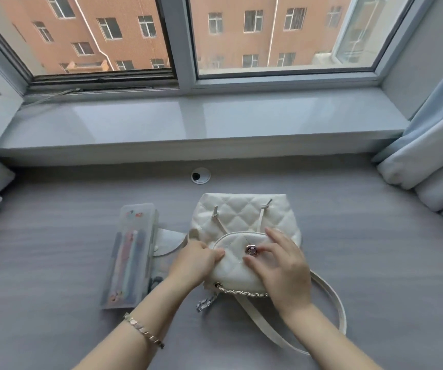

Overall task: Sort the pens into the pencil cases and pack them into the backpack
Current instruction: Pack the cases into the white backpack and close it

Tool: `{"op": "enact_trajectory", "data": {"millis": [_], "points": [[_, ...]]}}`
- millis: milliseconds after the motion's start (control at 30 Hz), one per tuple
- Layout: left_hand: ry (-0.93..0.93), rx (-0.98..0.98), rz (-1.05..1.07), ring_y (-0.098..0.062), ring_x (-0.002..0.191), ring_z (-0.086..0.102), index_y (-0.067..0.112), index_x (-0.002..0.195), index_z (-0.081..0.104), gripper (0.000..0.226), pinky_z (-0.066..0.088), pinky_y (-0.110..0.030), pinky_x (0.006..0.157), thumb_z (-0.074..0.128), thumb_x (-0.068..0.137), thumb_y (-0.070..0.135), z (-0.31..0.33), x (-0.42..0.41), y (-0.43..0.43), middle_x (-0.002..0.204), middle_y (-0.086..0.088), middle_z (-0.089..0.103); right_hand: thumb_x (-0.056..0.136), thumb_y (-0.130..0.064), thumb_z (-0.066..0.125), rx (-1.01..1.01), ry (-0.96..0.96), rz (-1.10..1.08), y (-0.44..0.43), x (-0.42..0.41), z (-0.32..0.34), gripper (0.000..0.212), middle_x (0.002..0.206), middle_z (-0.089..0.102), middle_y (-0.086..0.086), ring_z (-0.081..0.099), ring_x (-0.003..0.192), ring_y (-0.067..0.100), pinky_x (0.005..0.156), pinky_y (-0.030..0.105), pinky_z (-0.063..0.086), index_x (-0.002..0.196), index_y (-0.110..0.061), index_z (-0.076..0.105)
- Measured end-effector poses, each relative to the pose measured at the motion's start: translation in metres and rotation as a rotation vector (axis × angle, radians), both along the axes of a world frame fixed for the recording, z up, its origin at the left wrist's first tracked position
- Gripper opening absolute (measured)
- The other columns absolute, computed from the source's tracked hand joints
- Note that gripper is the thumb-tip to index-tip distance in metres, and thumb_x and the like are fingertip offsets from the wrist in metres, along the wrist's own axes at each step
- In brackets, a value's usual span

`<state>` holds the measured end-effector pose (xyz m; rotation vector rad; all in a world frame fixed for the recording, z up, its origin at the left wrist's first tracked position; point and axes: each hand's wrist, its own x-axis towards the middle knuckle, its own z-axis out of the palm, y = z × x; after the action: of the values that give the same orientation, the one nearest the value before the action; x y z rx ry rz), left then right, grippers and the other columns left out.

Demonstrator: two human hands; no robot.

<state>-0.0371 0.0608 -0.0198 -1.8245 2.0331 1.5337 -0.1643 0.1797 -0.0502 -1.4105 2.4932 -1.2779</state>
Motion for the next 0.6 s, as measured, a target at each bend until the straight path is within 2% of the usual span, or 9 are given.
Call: {"op": "enact_trajectory", "data": {"millis": [67,167,267,367,433,533,600], "points": [[-0.005,0.008,-0.003,-0.027,0.076,0.055,0.016,0.054,0.048,0.033,0.041,-0.033,0.072,0.065,0.08,0.03,-0.002,0.001,0.0,0.067,-0.004,0.056,0.066,-0.037,0.066,0.018,0.053,-0.064,-0.005,0.009,0.002,0.017,0.106,0.07,0.005,0.062,0.102,0.022,0.088,0.03,0.038,0.067,-0.02,0.069],[-0.025,0.021,-0.035,-0.024,0.073,0.05,0.015,0.056,0.047,0.033,0.036,-0.03,0.069,0.064,0.082,0.028,-0.001,0.003,-0.001,0.066,-0.003,0.052,0.072,-0.038,0.056,0.043,0.165,-0.09,-0.008,0.016,0.001,0.022,0.101,0.071,0.004,0.059,0.1,0.022,0.083,0.033,0.036,0.067,-0.024,0.071],[-0.049,0.018,-0.065,-0.025,0.072,0.049,0.014,0.054,0.045,0.036,0.035,-0.03,0.068,0.063,0.082,0.027,0.001,0.003,-0.002,0.064,-0.004,0.051,0.074,-0.036,0.053,0.026,0.162,-0.05,-0.009,0.013,-0.005,0.024,0.102,0.072,0.003,0.047,0.098,0.018,0.082,0.033,0.031,0.069,-0.023,0.073],[-0.087,-0.012,-0.079,-0.026,0.072,0.05,0.015,0.053,0.044,0.037,0.035,-0.03,0.067,0.062,0.082,0.029,0.0,0.002,0.0,0.062,-0.004,0.05,0.076,-0.033,0.053,0.004,0.163,0.001,-0.009,0.009,-0.011,0.023,0.103,0.072,0.001,0.045,0.096,0.018,0.082,0.033,0.031,0.072,-0.022,0.073],[-0.12,-0.039,-0.089,-0.033,0.078,0.058,0.017,0.053,0.043,0.037,0.033,-0.03,0.066,0.061,0.082,0.03,-0.001,0.003,0.003,0.063,-0.006,0.053,0.077,-0.031,0.053,-0.01,0.201,0.015,-0.009,0.009,-0.015,0.021,0.102,0.072,-0.001,0.046,0.097,0.019,0.082,0.035,0.032,0.071,-0.021,0.071],[-0.149,-0.073,-0.101,-0.036,0.099,0.06,0.014,0.058,0.048,0.032,0.033,-0.03,0.066,0.058,0.083,0.031,-0.003,0.003,0.009,0.093,-0.02,0.066,0.078,-0.026,0.053,-0.027,0.278,0.034,-0.007,0.013,-0.024,0.019,0.101,0.072,-0.001,0.047,0.099,0.02,0.082,0.037,0.033,0.071,-0.018,0.068],[-0.21,-0.109,-0.136,-0.034,0.1,0.06,0.007,0.076,0.059,0.028,0.036,-0.03,0.068,0.054,0.085,0.033,-0.006,0.003,0.017,0.103,-0.02,0.066,0.08,-0.025,0.053,-0.04,0.332,0.045,-0.003,0.014,-0.036,0.019,0.101,0.073,0.0,0.049,0.1,0.02,0.083,0.038,0.034,0.071,-0.016,0.067]]}}
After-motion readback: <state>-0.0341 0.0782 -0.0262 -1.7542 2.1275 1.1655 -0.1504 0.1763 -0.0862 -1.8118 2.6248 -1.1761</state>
